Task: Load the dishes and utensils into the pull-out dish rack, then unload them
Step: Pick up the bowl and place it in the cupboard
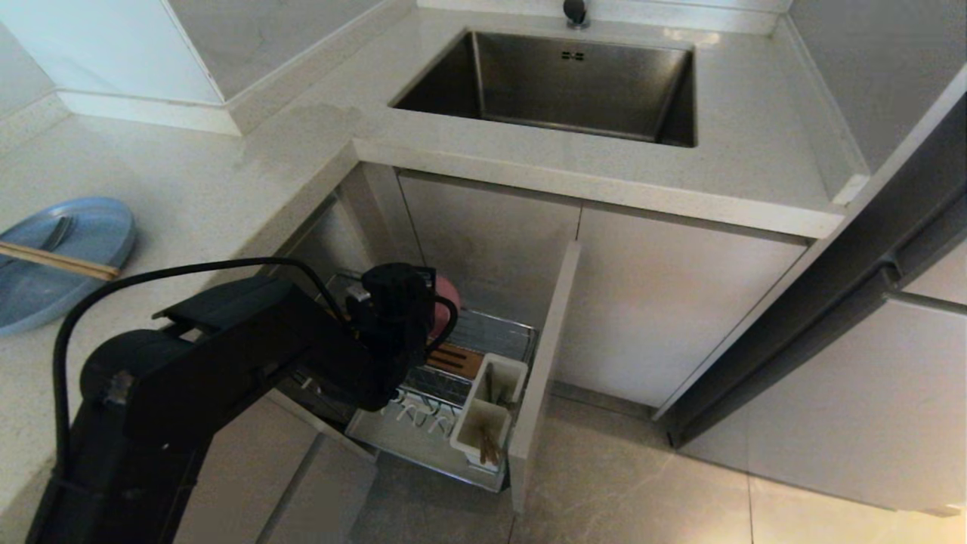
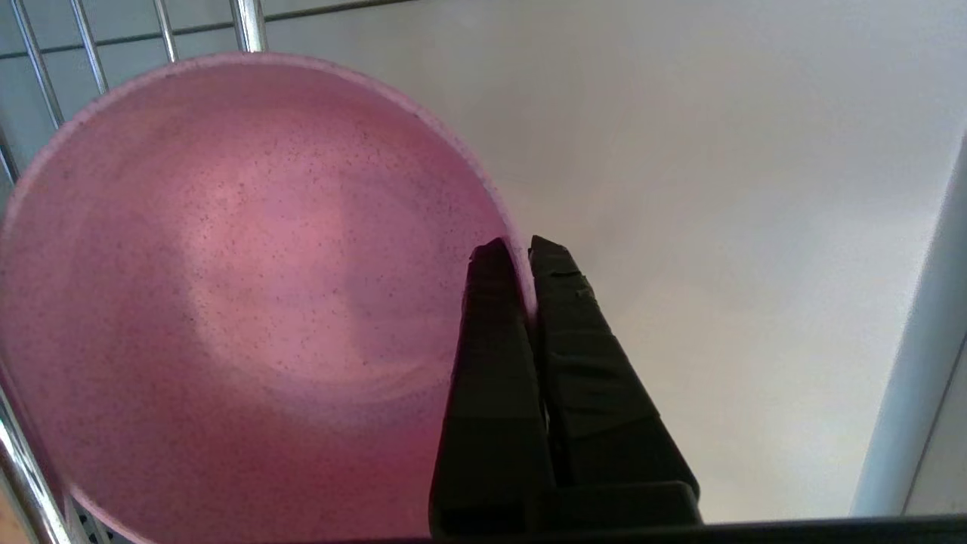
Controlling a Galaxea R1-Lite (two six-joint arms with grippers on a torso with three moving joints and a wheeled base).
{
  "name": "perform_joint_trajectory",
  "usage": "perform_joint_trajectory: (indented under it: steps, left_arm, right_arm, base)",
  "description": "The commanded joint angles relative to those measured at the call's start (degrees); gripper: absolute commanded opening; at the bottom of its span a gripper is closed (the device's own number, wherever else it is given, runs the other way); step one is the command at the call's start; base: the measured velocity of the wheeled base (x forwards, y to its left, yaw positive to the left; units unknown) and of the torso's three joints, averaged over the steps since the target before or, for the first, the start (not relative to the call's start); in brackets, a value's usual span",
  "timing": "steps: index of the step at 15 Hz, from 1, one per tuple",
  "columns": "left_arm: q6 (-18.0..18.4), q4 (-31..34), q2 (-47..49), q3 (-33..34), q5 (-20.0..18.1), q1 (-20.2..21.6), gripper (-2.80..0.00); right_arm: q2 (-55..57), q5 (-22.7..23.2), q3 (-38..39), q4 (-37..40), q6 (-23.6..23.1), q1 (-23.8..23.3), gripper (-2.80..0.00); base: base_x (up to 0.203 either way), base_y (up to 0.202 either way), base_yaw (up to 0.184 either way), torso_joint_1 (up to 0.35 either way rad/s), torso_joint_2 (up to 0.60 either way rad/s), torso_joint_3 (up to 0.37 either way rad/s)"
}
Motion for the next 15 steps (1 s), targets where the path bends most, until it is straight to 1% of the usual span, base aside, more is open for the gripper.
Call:
perform_joint_trajectory:
  steps: [1, 9, 10, 13, 15]
  left_arm:
    - [-0.5, -0.3, 0.2, 0.0, 0.2, -0.1, -2.80]
    - [-0.3, 0.1, 0.8, 0.1, 0.4, -0.2, -2.80]
    - [-0.3, 0.5, 0.8, 0.1, 0.4, -0.3, -2.80]
    - [-0.3, 5.5, 0.5, -1.1, 0.3, -0.4, -2.80]
    - [-0.3, 5.6, 0.3, -1.3, 0.3, -0.6, -2.80]
  right_arm:
    - [0.0, 0.0, 0.0, 0.0, 0.0, 0.0, -2.80]
    - [0.0, 0.0, 0.0, 0.0, 0.0, 0.0, -2.80]
    - [0.0, 0.0, 0.0, 0.0, 0.0, 0.0, -2.80]
    - [0.0, 0.0, 0.0, 0.0, 0.0, 0.0, -2.80]
    - [0.0, 0.0, 0.0, 0.0, 0.0, 0.0, -2.80]
  base:
    - [0.000, 0.000, 0.000, 0.000, 0.00, 0.000]
    - [0.000, 0.000, 0.000, 0.000, 0.00, 0.000]
    - [0.000, 0.000, 0.000, 0.000, 0.00, 0.000]
    - [0.000, 0.000, 0.000, 0.000, 0.00, 0.000]
    - [0.000, 0.000, 0.000, 0.000, 0.00, 0.000]
